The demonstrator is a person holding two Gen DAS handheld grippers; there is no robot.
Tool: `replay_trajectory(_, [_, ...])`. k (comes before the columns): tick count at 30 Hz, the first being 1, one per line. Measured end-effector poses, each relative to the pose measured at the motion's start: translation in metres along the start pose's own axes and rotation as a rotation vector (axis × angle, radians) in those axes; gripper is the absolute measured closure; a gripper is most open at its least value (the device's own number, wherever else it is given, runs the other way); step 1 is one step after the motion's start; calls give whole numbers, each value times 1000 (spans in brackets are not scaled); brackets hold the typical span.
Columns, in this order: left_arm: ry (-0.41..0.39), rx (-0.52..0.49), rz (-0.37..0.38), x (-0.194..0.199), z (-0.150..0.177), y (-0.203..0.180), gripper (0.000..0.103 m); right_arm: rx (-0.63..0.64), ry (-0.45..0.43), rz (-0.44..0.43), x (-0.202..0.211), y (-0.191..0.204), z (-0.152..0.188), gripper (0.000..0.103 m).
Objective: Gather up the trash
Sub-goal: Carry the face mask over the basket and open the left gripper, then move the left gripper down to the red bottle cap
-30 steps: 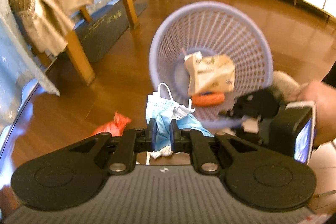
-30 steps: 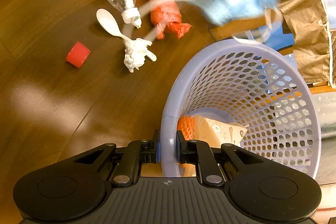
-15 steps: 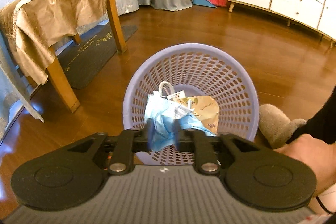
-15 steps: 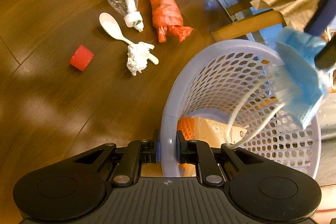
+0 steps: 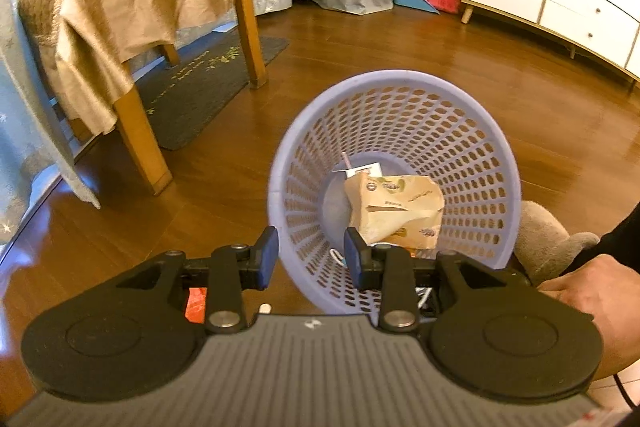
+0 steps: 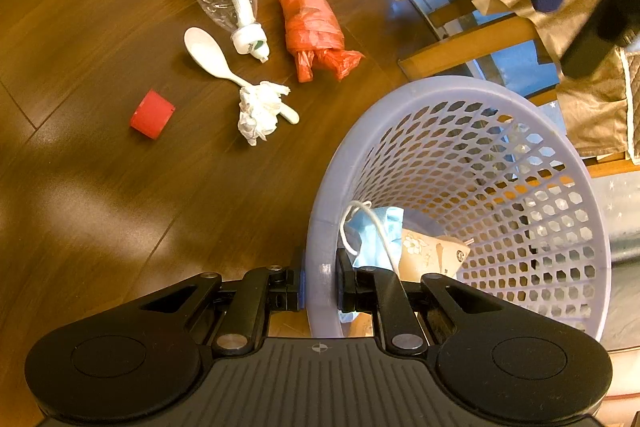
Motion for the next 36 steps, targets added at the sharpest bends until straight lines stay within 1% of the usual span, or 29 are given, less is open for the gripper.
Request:
replay_trajectory(5, [14, 29, -44, 2, 9, 18, 73, 1, -1, 1, 0, 0, 0, 93])
replay_trajectory(8, [33, 67, -78, 3, 18, 34, 73, -2, 0, 2, 0, -1, 0, 93])
replay_trajectory(12, [65, 104, -121, 8, 39, 54, 73, -5, -2, 5, -2, -3, -2, 93])
replay_trajectory(19, [132, 116, -160, 14, 86, 65, 70, -7, 4, 17, -7, -7, -2, 93])
replay_trajectory(21, [145, 123, -157, 12, 98, 64, 69, -9, 9, 20, -8, -8, -1, 93])
replay_trajectory(25, [181, 94, -133, 2, 120, 55, 64, -8, 10, 21, -9, -8, -1, 93])
replay_trajectory(32, [226, 38, -82, -24, 152, 27, 63, -2, 10, 27, -12, -10, 0, 93])
replay_trajectory(36, [243, 6, -52, -39, 167, 15, 59, -6, 9, 35, -13, -12, -1, 93])
Point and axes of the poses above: each gripper's, at about its wrist camera, not at the fingertips, and x roughly against the way its jaws point, y to its left, z to its underside, the point moved 1 cm from there along -x, roughly the way its jaws point, and after that the axes turned 2 degrees about -y, right-handed, at the moved point
